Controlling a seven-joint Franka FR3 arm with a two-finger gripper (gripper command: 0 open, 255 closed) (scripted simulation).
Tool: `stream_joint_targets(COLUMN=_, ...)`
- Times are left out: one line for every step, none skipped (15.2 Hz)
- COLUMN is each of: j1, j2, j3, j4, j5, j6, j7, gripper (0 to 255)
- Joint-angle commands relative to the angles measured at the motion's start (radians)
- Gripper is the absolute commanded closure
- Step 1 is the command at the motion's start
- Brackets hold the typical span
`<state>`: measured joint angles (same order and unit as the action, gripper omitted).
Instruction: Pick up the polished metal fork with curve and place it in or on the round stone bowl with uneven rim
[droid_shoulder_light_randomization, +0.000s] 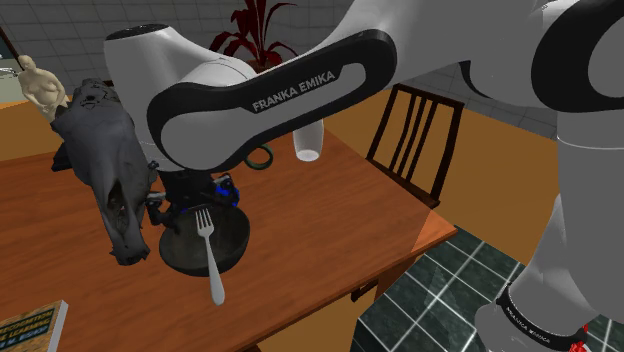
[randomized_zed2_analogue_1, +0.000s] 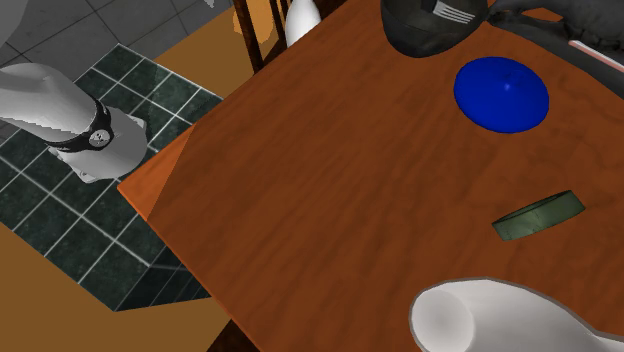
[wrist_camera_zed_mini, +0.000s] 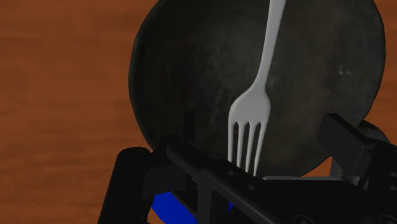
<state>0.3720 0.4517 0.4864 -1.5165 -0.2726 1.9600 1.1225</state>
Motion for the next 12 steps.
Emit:
stream_joint_targets(j1=0.001, j2=-0.009, j3=0.003, j4=0.02, j5=0.006, j6=-0.028, j7=-0.004, gripper=0)
stream_joint_targets(j1=0.002, j2=-0.017, j3=0.006, j4=0.043, j5=0.011, j6=-0.057, j7=-0.008, gripper=0)
stream_joint_targets(j1=0.004, j2=-0.024, j3=0.008, j4=0.067, j5=0.015, j6=-0.087, j7=-0.011, gripper=0)
stream_joint_targets(j1=0.005, j2=-0.028, j3=0.01, j4=0.088, j5=0.018, j6=-0.111, j7=-0.014, gripper=0)
stream_joint_targets(j1=0.005, j2=-0.028, j3=0.01, j4=0.088, j5=0.018, j6=-0.111, j7=-0.014, gripper=0)
stream_joint_targets(j1=0.005, j2=-0.028, j3=0.01, j4=0.087, j5=0.018, j6=-0.111, j7=-0.014, gripper=0)
stream_joint_targets(j1=0.005, j2=-0.028, j3=0.01, j4=0.087, j5=0.018, j6=-0.111, j7=-0.014, gripper=0)
stream_joint_targets(j1=0.005, j2=-0.028, j3=0.01, j4=0.088, j5=0.018, j6=-0.111, j7=-0.014, gripper=0)
stream_joint_targets(j1=0.005, j2=-0.028, j3=0.01, j4=0.088, j5=0.018, j6=-0.111, j7=-0.014, gripper=0)
stream_joint_targets(j1=0.005, j2=-0.028, j3=0.01, j4=0.088, j5=0.018, j6=-0.111, j7=-0.014, gripper=0)
stream_joint_targets(j1=0.005, j2=-0.028, j3=0.01, j4=0.088, j5=0.018, j6=-0.111, j7=-0.014, gripper=0)
stream_joint_targets(j1=0.005, j2=-0.028, j3=0.01, j4=0.088, j5=0.018, j6=-0.111, j7=-0.014, gripper=0)
